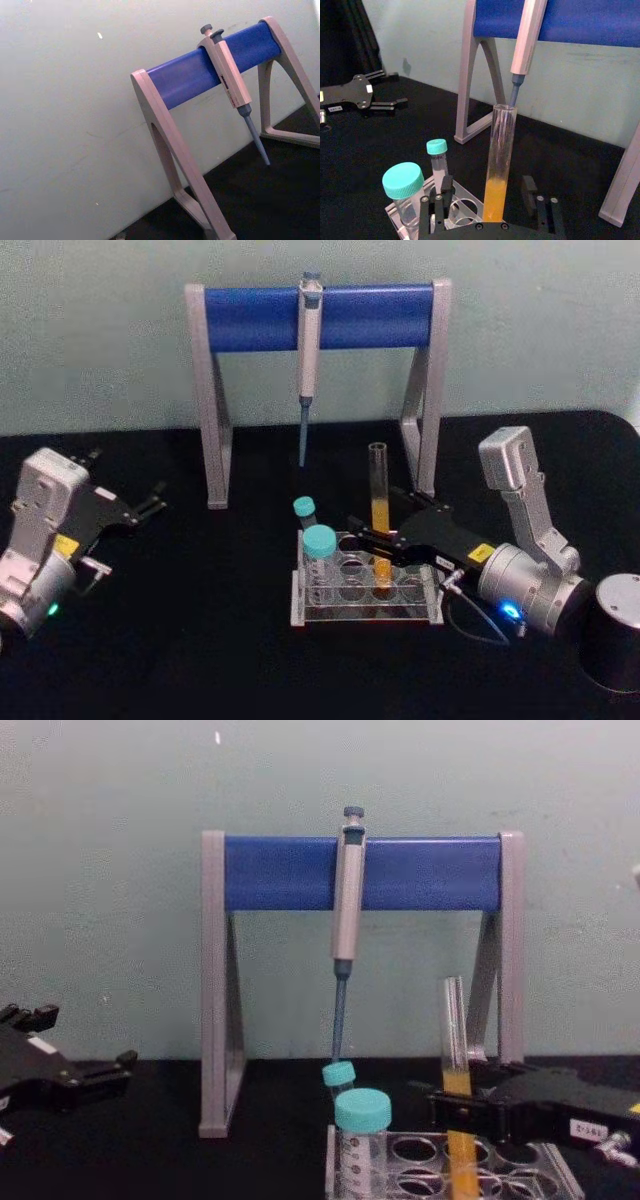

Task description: Pick up the test tube from the test tube rack, shake it, then place it back into the test tube rack.

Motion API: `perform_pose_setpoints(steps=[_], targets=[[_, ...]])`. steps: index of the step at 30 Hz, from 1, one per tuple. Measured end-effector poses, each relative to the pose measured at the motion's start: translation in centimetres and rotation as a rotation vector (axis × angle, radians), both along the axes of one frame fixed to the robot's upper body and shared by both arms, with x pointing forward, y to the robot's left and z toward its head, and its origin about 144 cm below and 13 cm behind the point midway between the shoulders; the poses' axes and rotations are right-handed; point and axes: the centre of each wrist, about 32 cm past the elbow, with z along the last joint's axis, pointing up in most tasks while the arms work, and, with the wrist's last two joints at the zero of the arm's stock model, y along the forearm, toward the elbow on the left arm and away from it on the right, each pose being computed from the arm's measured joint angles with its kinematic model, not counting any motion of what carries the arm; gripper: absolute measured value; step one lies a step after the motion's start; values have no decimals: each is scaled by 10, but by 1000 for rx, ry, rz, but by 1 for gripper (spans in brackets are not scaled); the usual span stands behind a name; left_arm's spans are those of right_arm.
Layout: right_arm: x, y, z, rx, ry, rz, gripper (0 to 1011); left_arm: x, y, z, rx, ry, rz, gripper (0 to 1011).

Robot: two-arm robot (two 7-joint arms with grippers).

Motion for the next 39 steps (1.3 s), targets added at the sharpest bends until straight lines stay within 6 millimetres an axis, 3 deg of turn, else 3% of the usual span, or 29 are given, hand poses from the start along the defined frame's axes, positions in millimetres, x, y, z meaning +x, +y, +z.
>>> perform_pose_setpoints(steps=[1,6,27,39], targets=[[0,0,0,0,0,0,897,0,0,0,0,0,0,1001],[0,0,0,0,0,0,1000,0,0,0,0,0,0,1001],[-4,-4,1,-1,-9,3,1000,0,0,0,0,0,0,1001],[-35,-30,9,-12,-61,-37,1000,0,0,0,0,0,0,1001]])
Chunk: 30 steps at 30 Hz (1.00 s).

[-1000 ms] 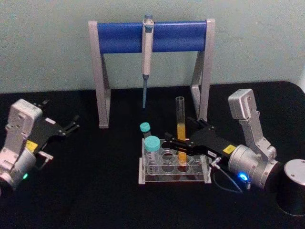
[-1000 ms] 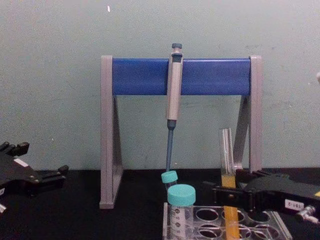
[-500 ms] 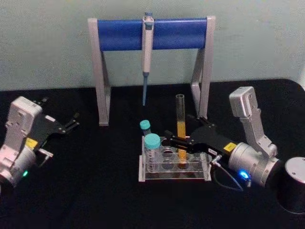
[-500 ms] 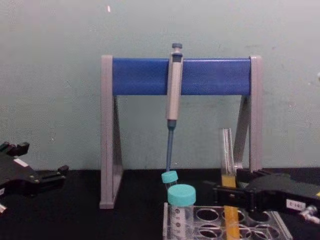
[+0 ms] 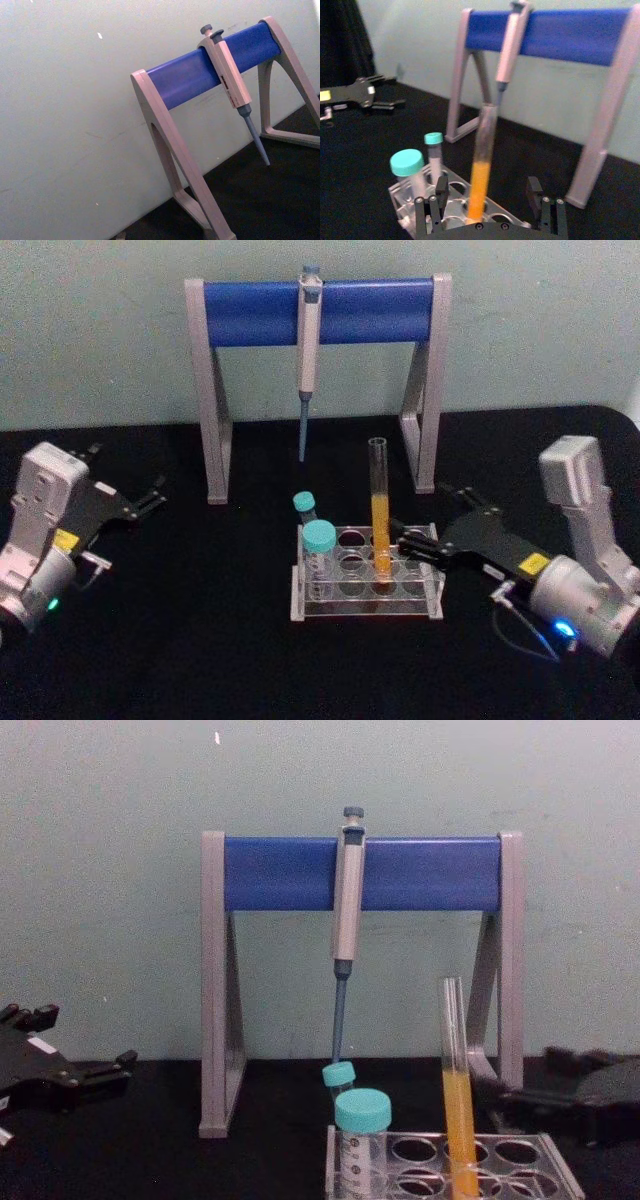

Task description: Pick up the test tube from the test tube rack, shake it, then place it back into the test tube rack.

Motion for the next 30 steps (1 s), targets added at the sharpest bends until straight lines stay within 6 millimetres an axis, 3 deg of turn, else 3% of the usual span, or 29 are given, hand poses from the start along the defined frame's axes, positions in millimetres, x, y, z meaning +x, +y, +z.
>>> perform_pose_setpoints(steps=[12,30], targets=[[-29,-15,-17,-34,-100,-286,1000,0,0,0,0,0,0,1002],[-22,-14,-57,-94,2,-365,1000,0,0,0,0,0,0,1001]])
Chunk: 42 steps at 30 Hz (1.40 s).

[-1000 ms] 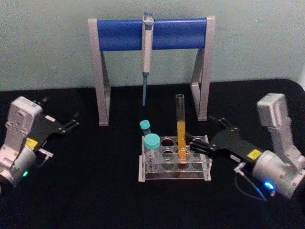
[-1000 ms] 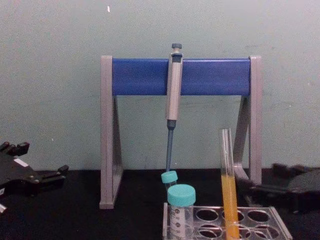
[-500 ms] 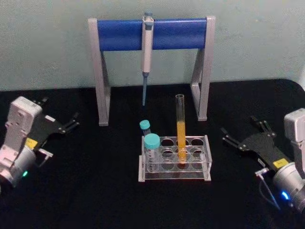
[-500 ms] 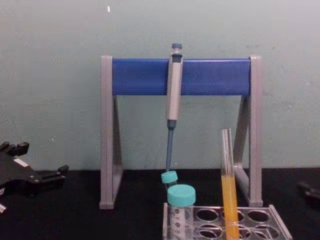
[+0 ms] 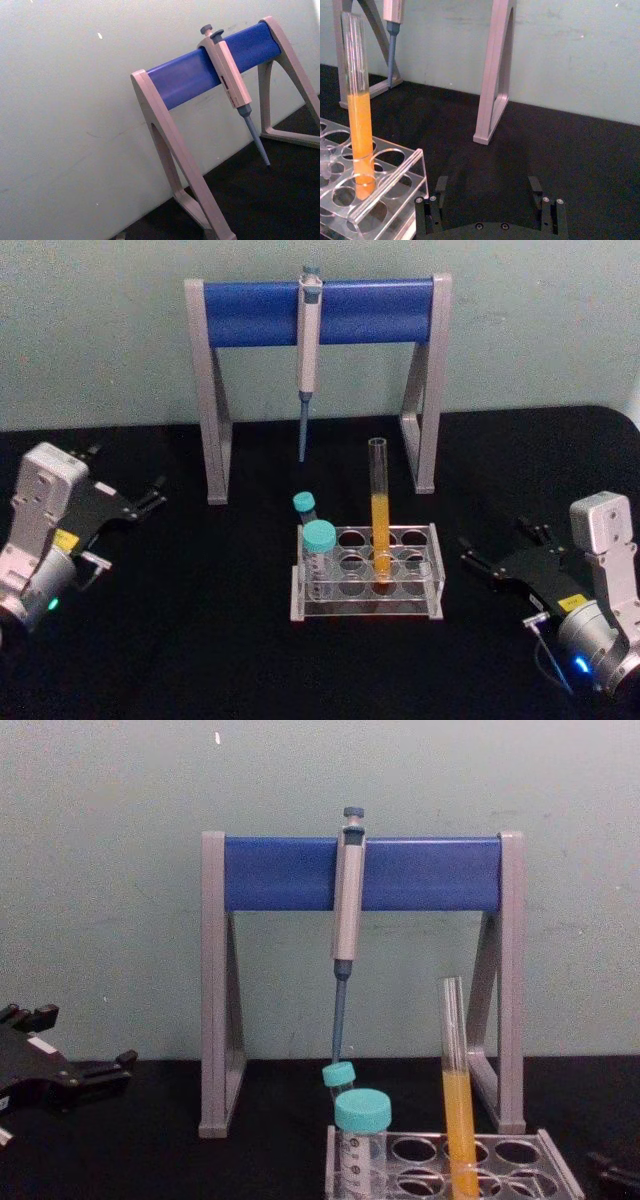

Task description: Pick up the test tube from the test tube rack, shake it, then place it back into the test tube rack.

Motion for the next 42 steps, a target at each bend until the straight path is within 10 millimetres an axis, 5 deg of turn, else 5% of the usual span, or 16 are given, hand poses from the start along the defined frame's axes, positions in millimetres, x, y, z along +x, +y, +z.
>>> perform_pose_setpoints(steps=[42], targets=[[4,2,-5,1,19,12,1000,0,0,0,0,0,0,1001]])
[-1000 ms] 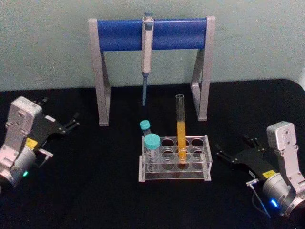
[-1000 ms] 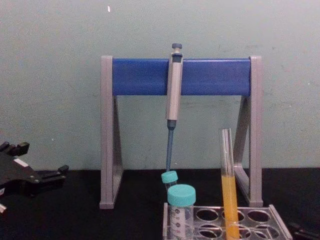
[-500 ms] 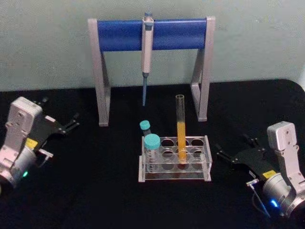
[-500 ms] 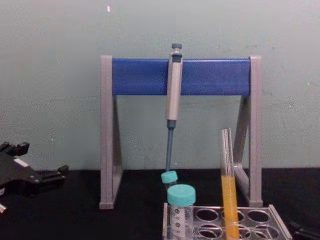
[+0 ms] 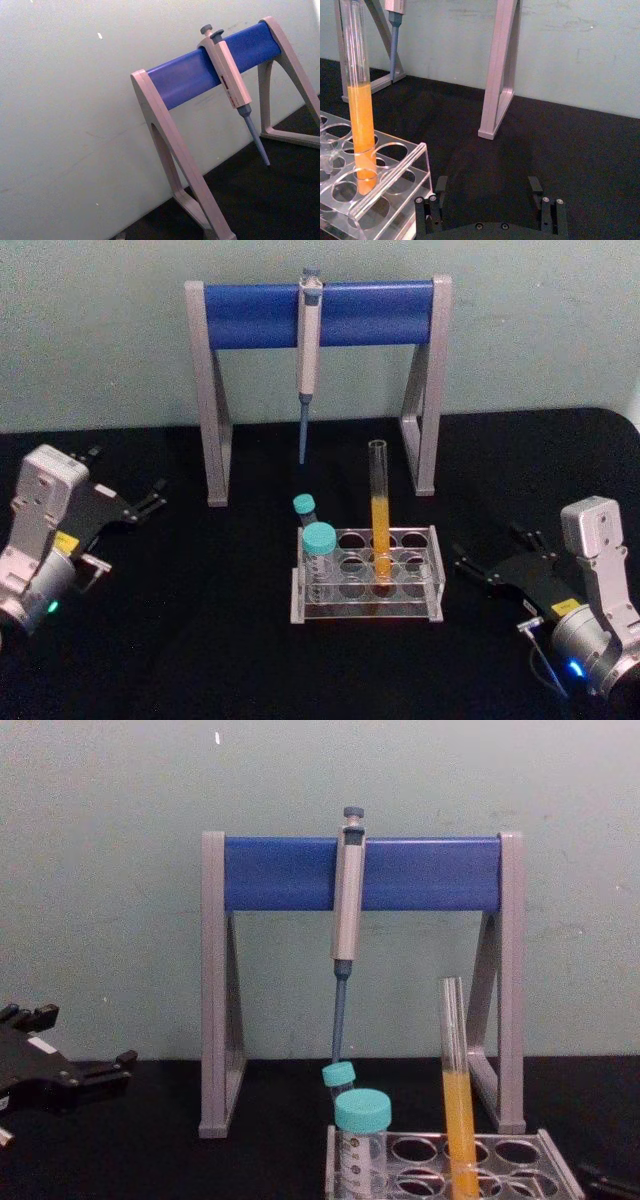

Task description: Pick up the test tube from the test tube rack, shake it, then place it back into the test tube rack.

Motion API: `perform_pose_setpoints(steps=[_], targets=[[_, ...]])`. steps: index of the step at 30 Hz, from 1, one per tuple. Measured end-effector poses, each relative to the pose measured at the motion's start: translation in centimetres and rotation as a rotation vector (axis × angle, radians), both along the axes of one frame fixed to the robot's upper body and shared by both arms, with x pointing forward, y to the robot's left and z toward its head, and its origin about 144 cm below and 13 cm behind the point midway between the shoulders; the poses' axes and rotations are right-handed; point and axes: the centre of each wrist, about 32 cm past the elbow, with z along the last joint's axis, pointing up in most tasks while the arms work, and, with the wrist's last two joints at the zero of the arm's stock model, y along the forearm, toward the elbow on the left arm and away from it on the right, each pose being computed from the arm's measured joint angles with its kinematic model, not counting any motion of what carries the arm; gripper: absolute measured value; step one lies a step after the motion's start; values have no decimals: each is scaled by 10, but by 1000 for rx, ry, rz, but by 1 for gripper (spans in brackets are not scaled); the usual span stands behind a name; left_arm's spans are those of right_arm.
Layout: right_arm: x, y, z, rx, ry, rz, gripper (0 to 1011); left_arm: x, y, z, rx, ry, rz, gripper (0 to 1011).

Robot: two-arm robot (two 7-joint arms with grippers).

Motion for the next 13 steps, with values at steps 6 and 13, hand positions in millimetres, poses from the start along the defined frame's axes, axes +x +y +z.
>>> perform_pose_setpoints(steps=[6,13], targets=[[0,0,0,1,0,0,1000,0,0,0,0,0,0,1001],[0,0,0,1,0,0,1000,0,0,0,0,0,0,1001]])
